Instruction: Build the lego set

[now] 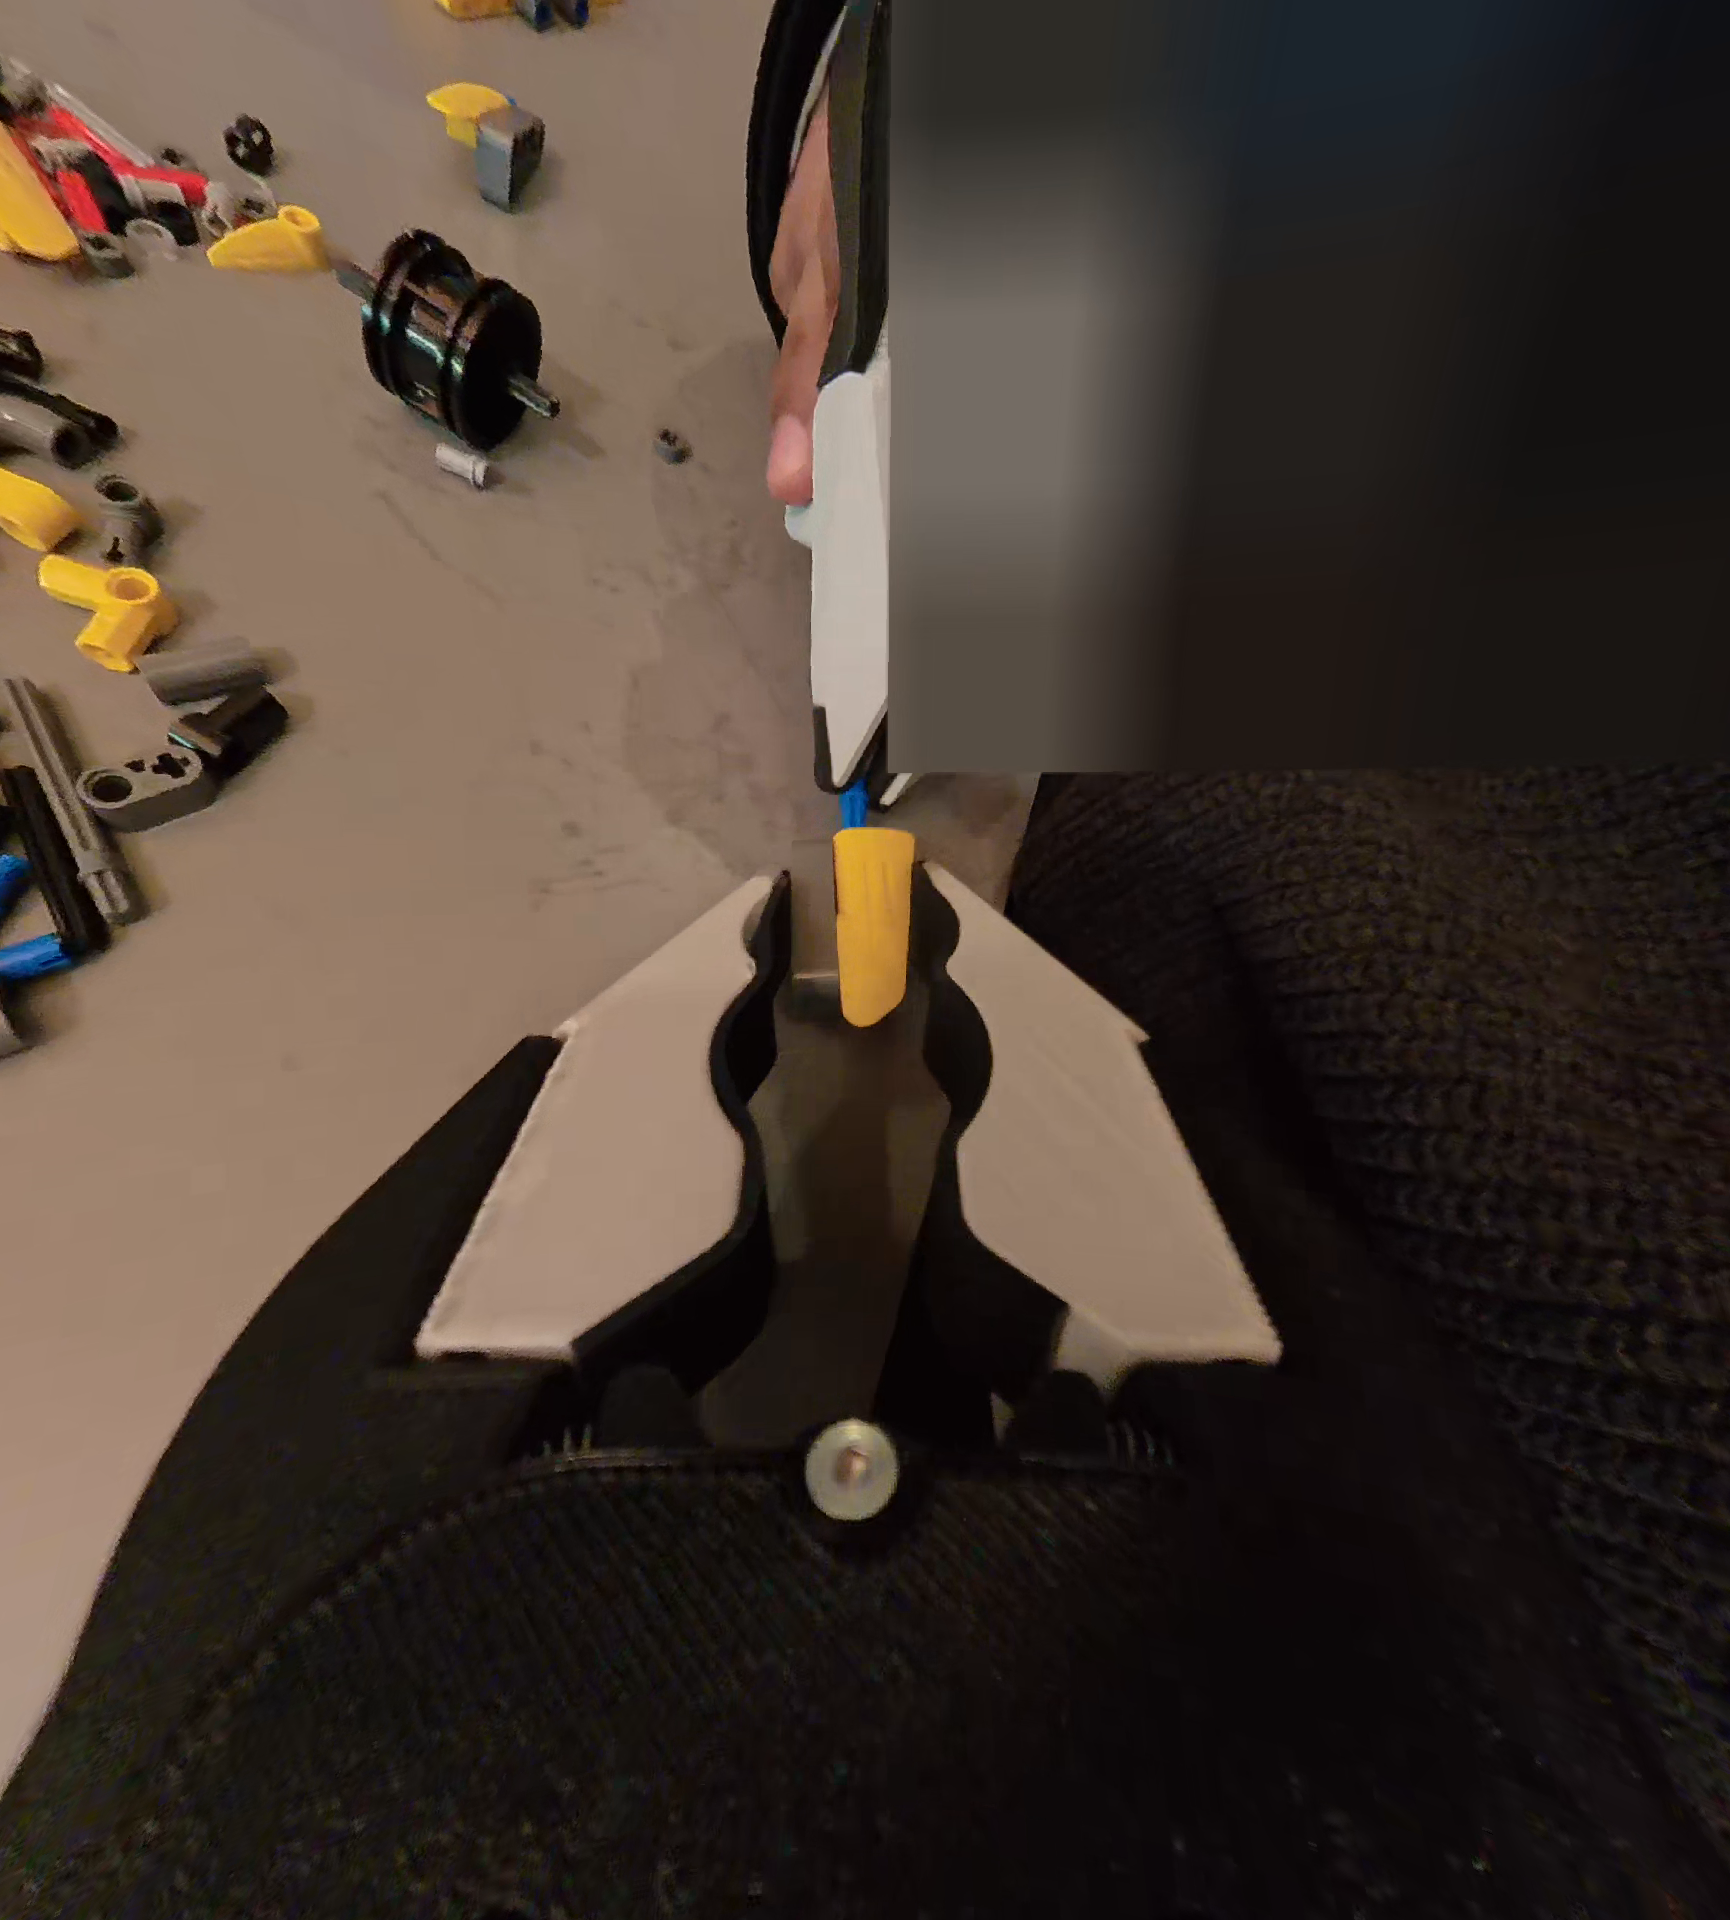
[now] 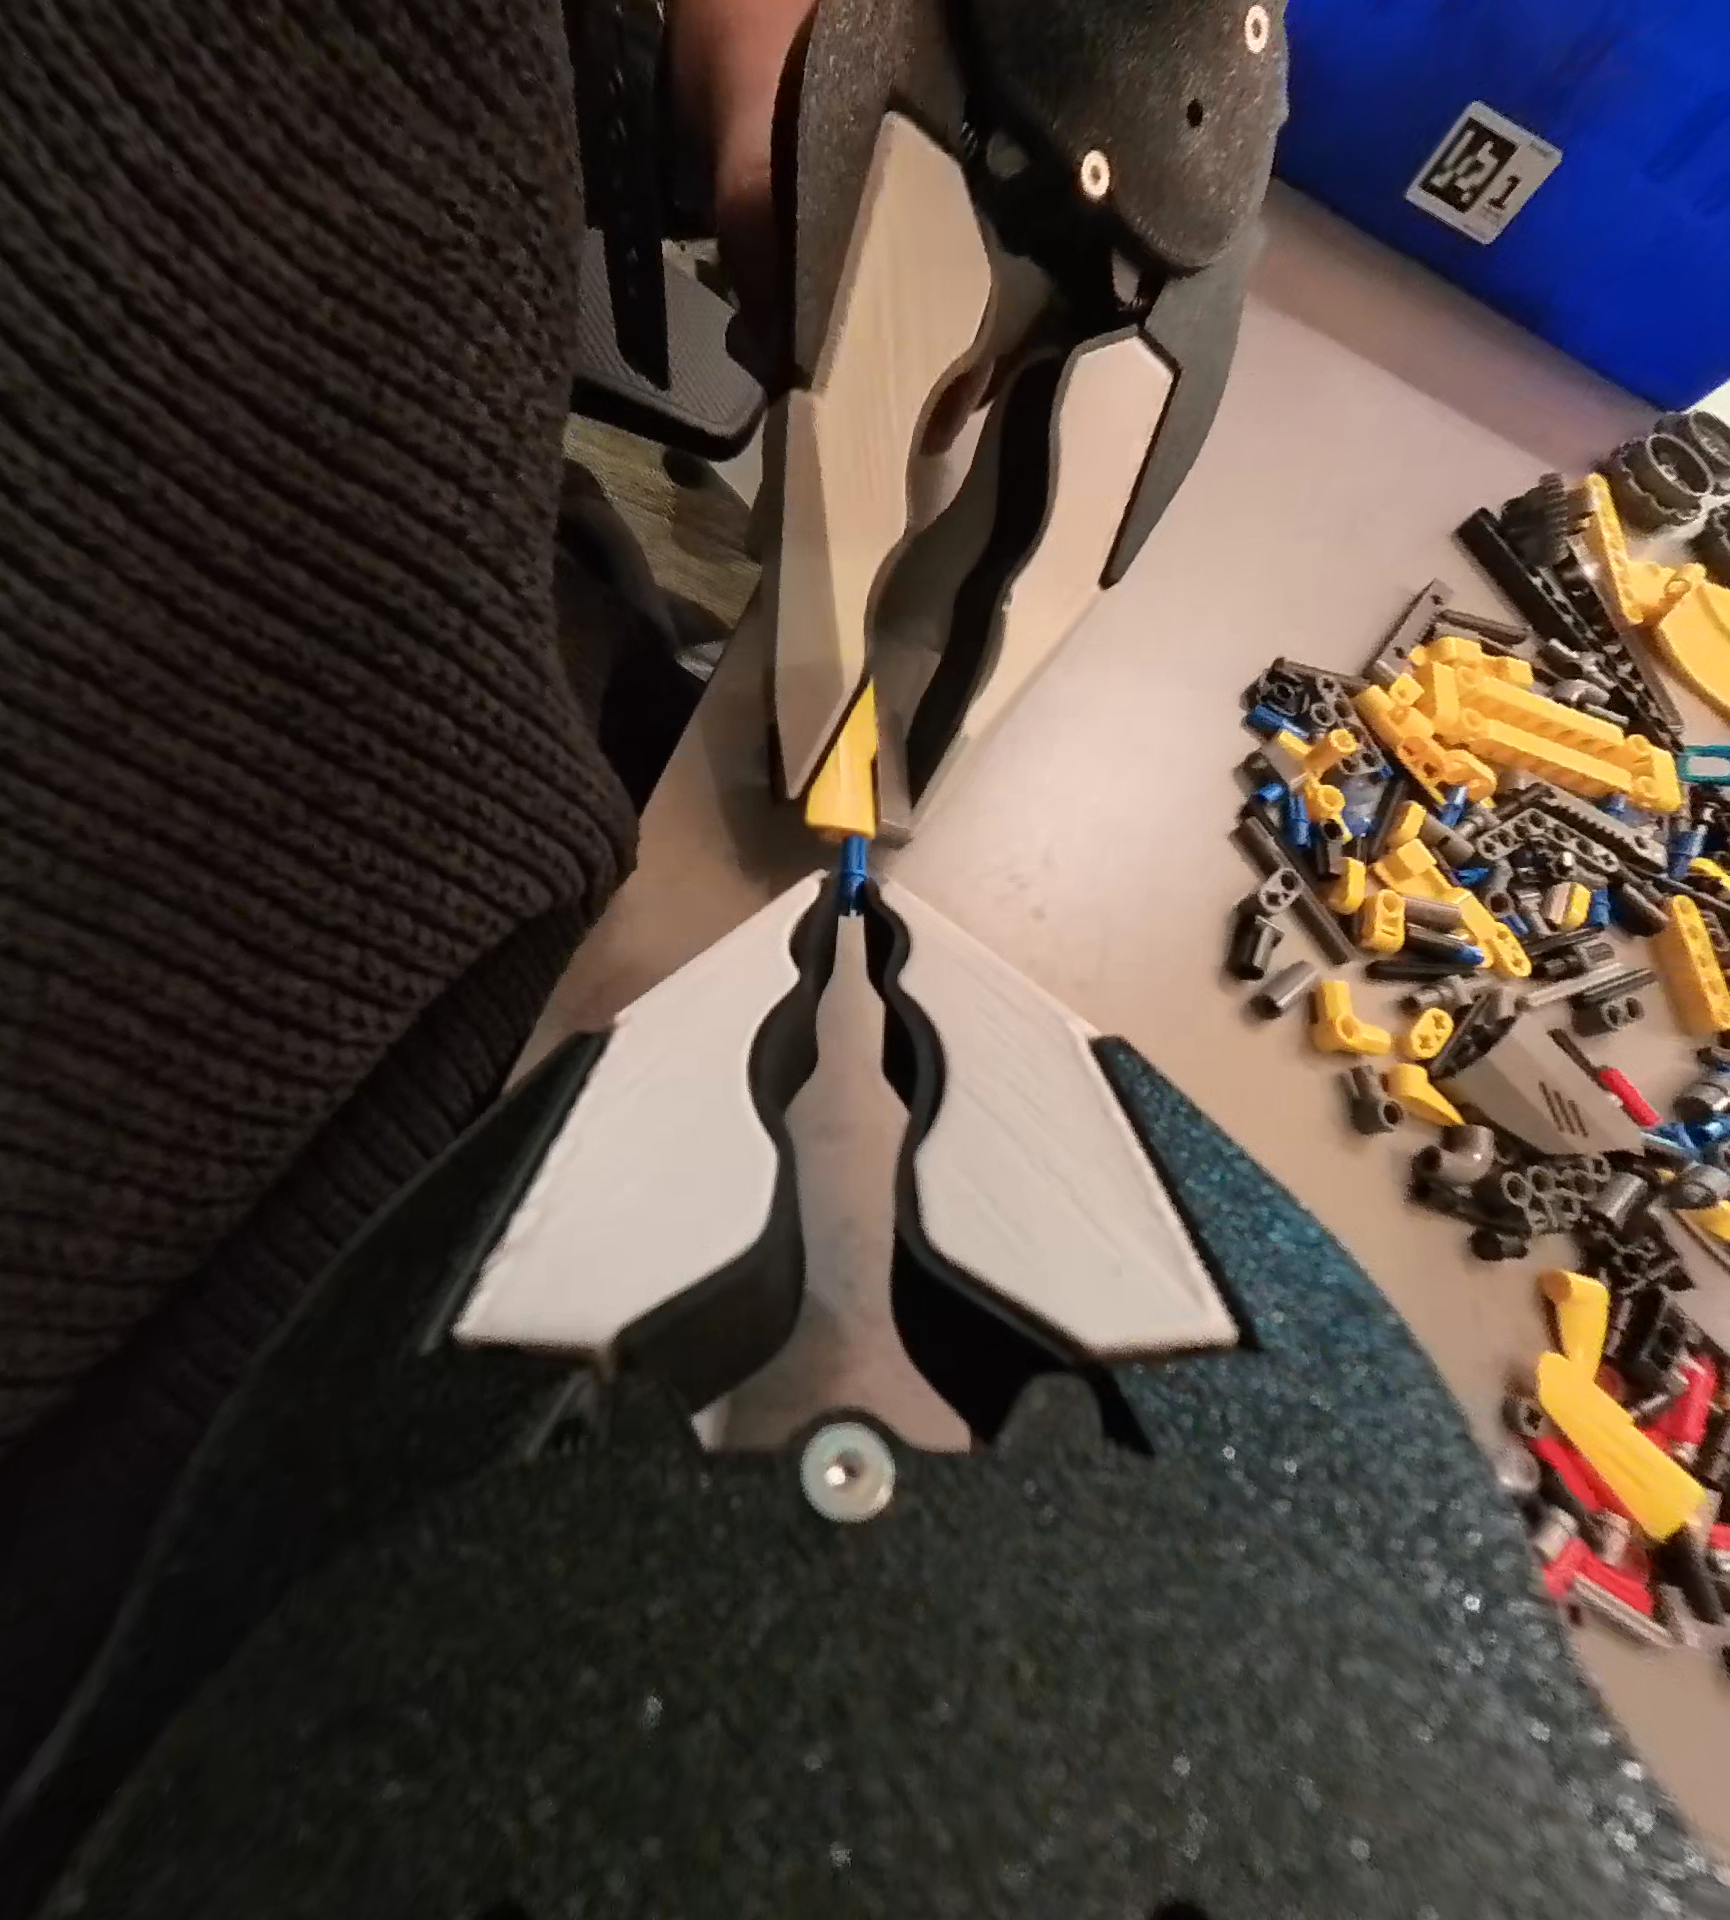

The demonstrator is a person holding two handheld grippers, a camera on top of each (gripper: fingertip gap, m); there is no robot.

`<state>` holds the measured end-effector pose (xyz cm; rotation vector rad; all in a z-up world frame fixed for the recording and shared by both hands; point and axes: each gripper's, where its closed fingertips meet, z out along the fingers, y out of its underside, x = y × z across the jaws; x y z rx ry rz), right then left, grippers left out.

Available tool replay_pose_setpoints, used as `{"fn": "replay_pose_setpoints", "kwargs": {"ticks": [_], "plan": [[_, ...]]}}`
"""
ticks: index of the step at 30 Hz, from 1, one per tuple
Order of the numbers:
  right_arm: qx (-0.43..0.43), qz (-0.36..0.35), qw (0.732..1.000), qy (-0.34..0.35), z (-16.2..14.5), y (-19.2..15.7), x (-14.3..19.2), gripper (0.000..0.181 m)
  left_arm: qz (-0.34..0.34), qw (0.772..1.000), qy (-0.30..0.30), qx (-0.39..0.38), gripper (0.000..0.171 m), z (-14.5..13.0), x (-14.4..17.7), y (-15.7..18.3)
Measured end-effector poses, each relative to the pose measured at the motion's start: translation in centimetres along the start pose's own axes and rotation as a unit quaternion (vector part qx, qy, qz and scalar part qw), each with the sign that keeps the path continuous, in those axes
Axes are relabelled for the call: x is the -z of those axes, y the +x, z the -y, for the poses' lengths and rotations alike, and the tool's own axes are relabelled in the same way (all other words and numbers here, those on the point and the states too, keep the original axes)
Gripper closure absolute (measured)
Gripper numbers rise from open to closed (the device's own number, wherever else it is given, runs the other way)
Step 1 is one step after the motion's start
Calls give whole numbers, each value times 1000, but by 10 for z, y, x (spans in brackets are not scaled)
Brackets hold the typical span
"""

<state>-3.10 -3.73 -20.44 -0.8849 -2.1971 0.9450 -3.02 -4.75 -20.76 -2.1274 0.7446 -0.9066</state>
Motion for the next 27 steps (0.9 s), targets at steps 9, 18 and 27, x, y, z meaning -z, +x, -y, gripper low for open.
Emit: {"fn": "replay_pose_setpoints", "kwargs": {"ticks": [9,18,27], "plan": [[-67,54,996,8,3,-4,1,177,17,999,13,-38,152,1,1,3],[-145,128,981,-1,0,-8,0,178,34,997,6,-73,152,-2,-2,5],[-160,152,975,-16,-3,-13,-2,178,36,996,-15,-77,153,-7,-6,4]]}}
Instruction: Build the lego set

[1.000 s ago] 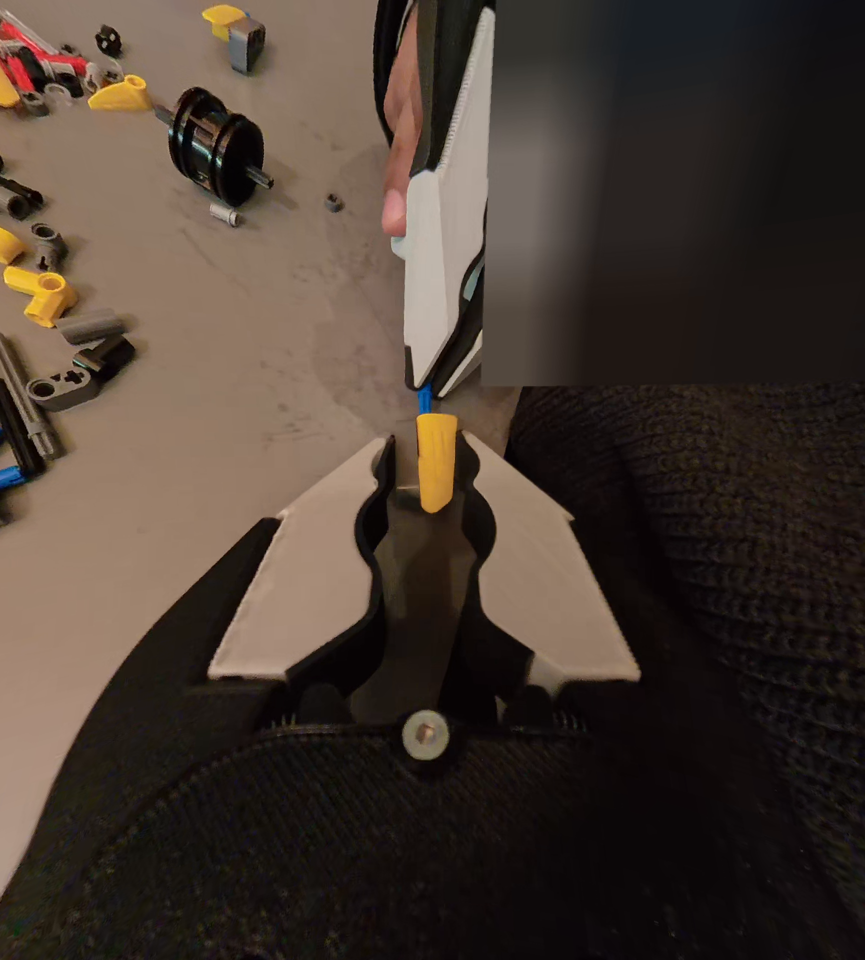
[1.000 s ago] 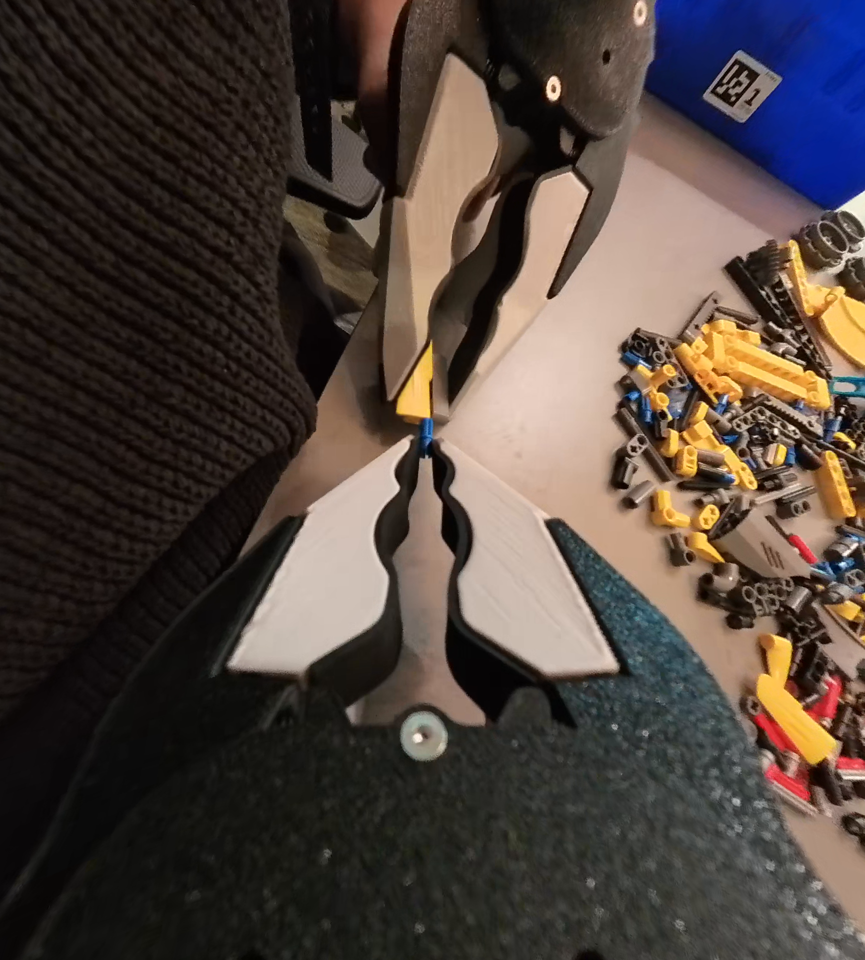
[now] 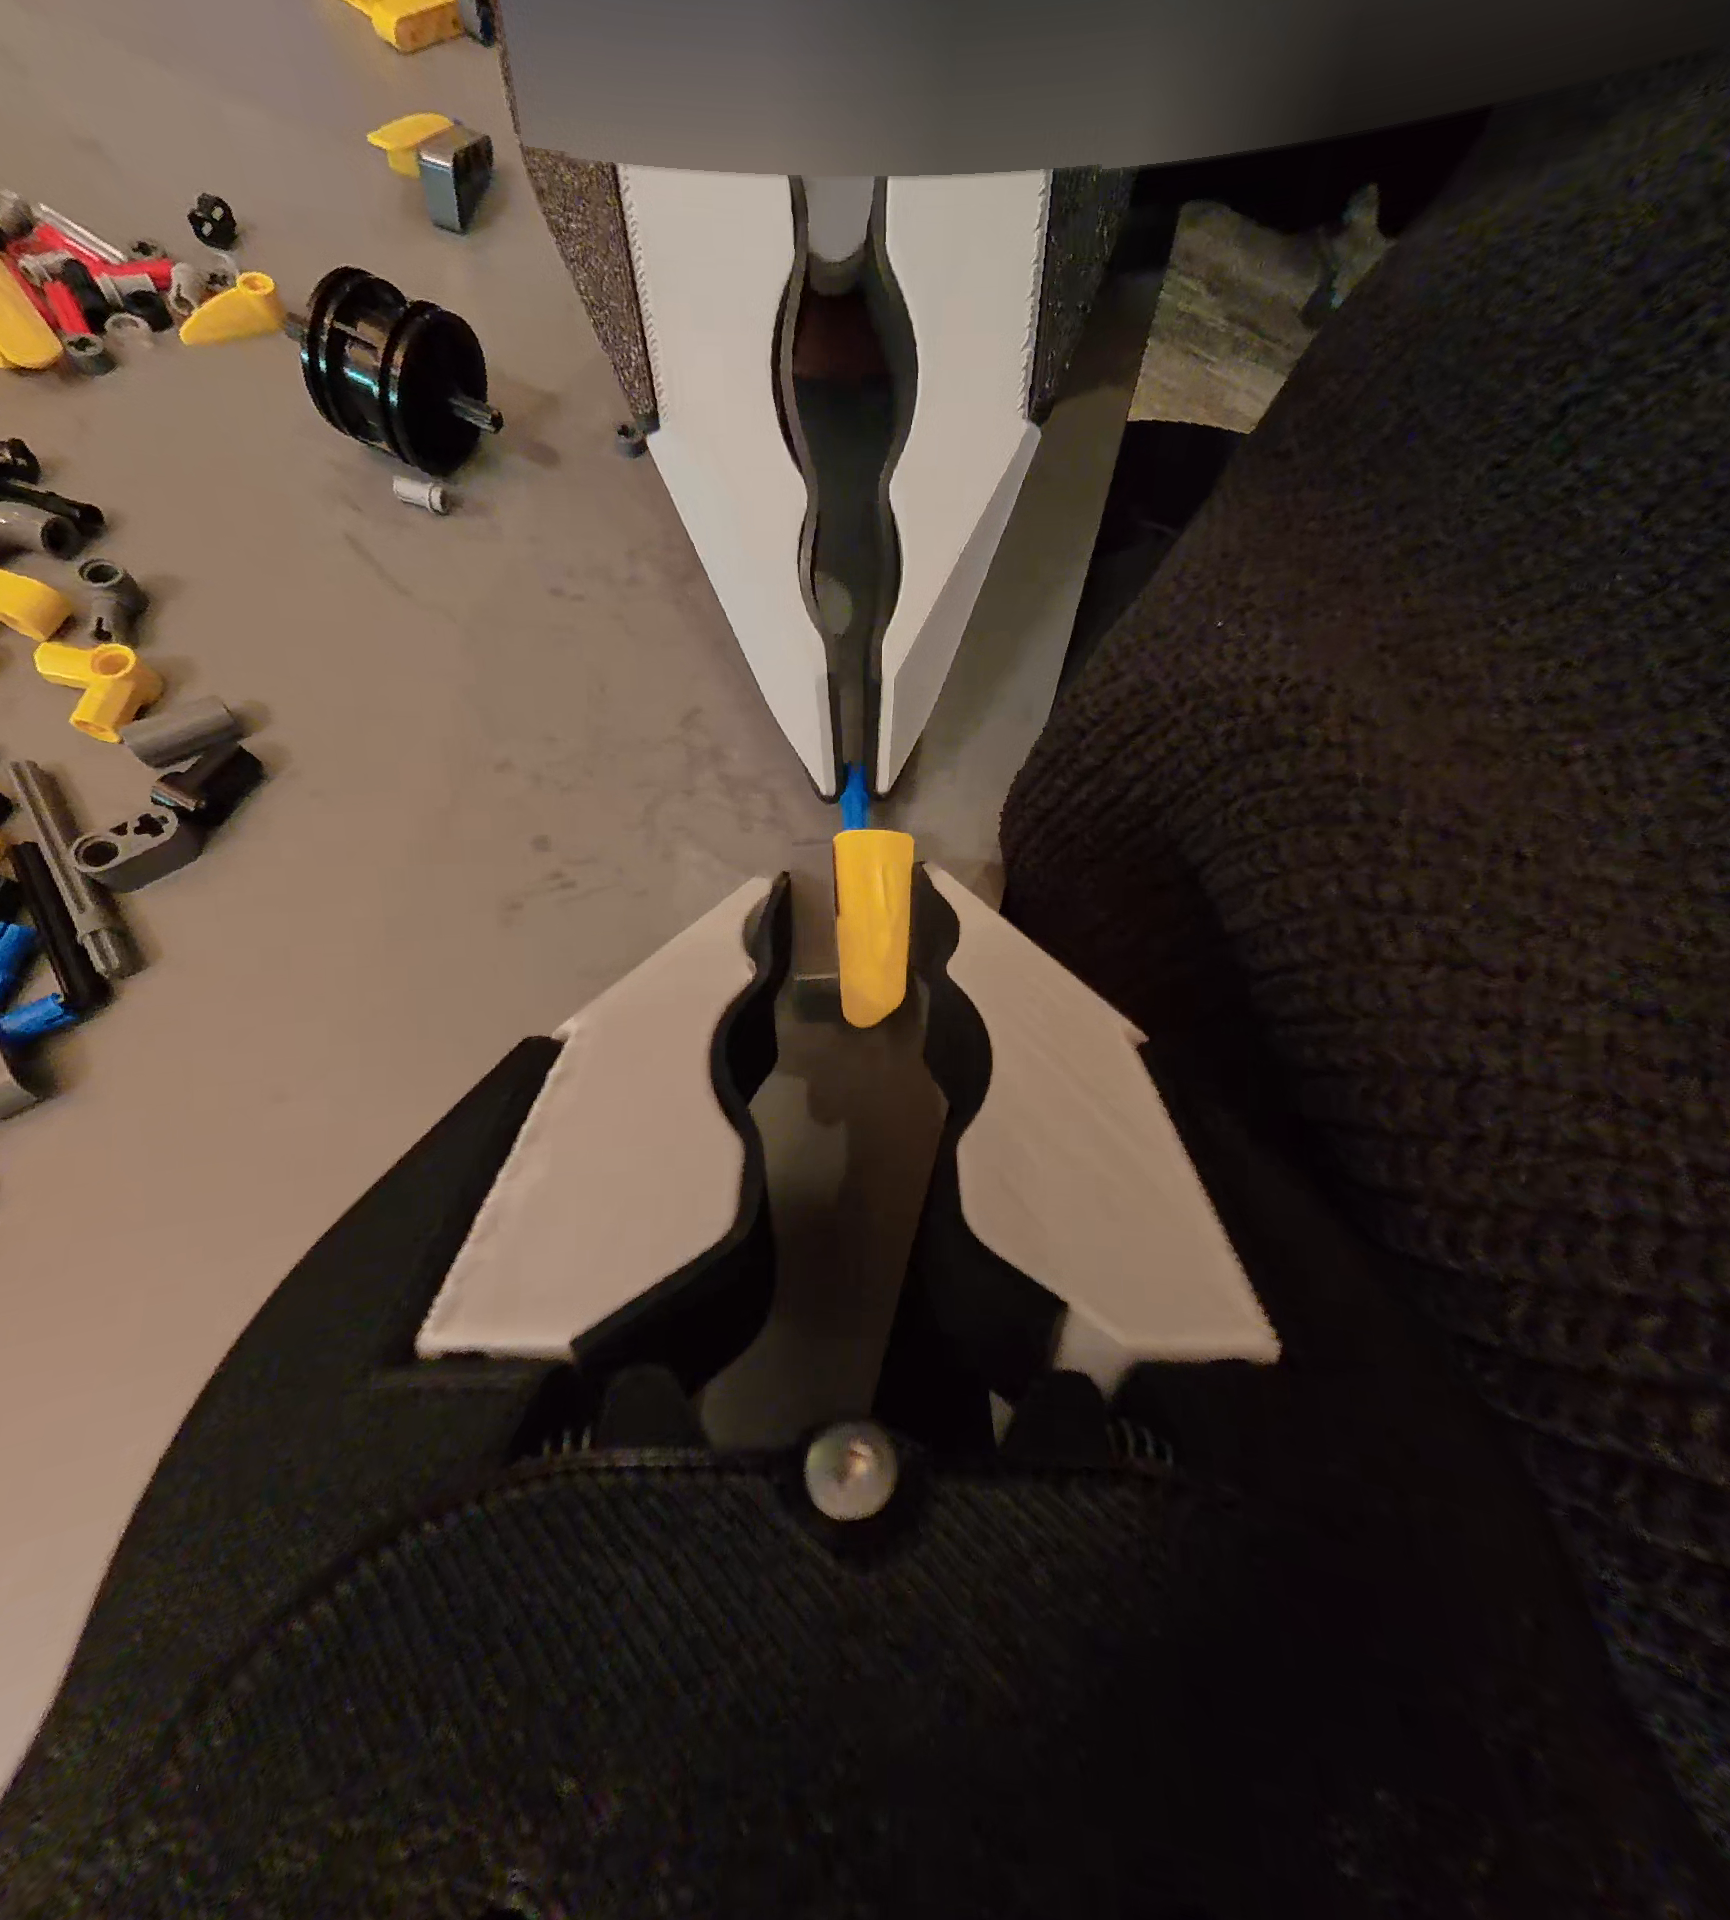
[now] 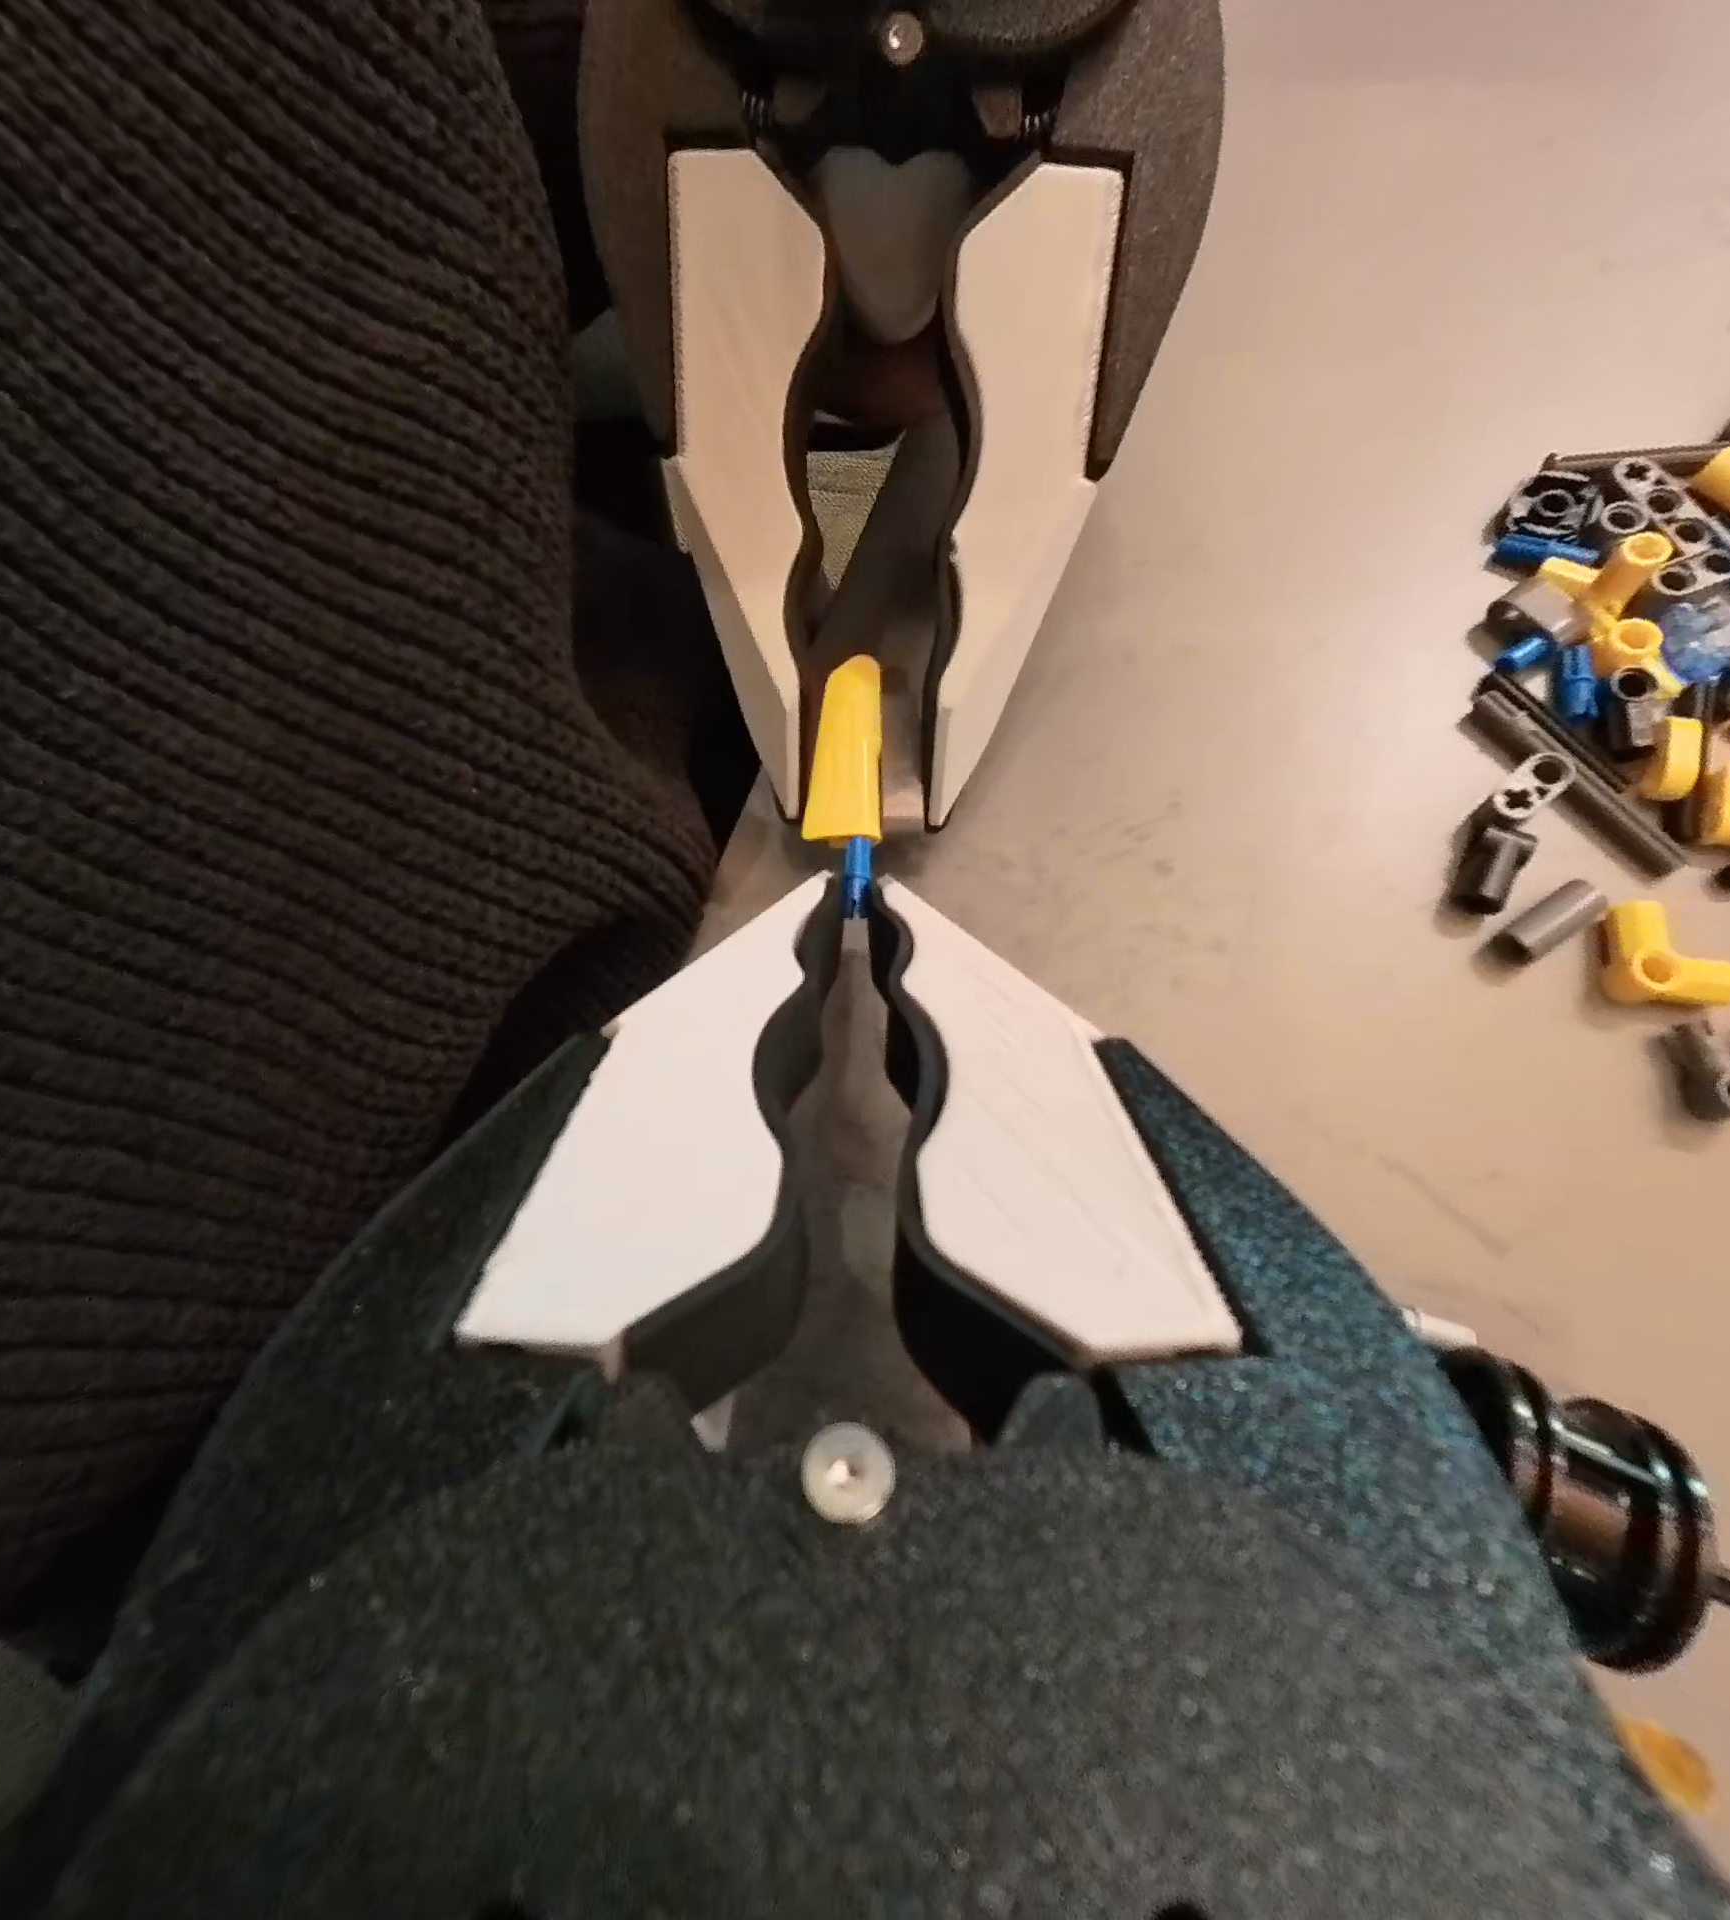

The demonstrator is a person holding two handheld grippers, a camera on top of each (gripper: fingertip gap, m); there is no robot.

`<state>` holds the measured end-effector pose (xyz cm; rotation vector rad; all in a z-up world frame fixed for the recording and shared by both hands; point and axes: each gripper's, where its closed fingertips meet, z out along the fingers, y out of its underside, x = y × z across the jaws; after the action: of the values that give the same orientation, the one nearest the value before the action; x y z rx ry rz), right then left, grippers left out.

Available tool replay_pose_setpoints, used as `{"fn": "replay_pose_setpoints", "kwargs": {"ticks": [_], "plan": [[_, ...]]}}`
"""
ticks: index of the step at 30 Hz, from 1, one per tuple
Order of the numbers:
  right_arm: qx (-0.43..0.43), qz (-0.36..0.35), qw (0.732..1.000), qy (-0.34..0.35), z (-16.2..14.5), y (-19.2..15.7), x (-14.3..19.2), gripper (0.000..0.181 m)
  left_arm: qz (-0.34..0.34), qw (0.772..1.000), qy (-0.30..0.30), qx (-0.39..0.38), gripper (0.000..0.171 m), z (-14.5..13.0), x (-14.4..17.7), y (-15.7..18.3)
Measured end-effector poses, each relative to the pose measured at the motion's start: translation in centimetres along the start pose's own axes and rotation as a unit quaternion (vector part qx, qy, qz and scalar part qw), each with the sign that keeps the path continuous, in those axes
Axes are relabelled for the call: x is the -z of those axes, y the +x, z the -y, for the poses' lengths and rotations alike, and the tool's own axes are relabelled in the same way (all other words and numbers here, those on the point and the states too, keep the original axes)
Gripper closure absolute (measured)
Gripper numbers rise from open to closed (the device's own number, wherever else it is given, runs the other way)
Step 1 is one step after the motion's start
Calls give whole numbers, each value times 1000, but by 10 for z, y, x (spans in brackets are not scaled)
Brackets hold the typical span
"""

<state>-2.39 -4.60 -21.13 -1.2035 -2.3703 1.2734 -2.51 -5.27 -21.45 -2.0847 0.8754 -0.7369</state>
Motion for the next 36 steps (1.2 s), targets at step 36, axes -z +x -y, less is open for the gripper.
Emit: {"fn": "replay_pose_setpoints", "kwargs": {"ticks": [36], "plan": [[-109,62,992,3,-1,-2,-4,178,-8,1000,-8,-7,153,-1,-1,3]]}}
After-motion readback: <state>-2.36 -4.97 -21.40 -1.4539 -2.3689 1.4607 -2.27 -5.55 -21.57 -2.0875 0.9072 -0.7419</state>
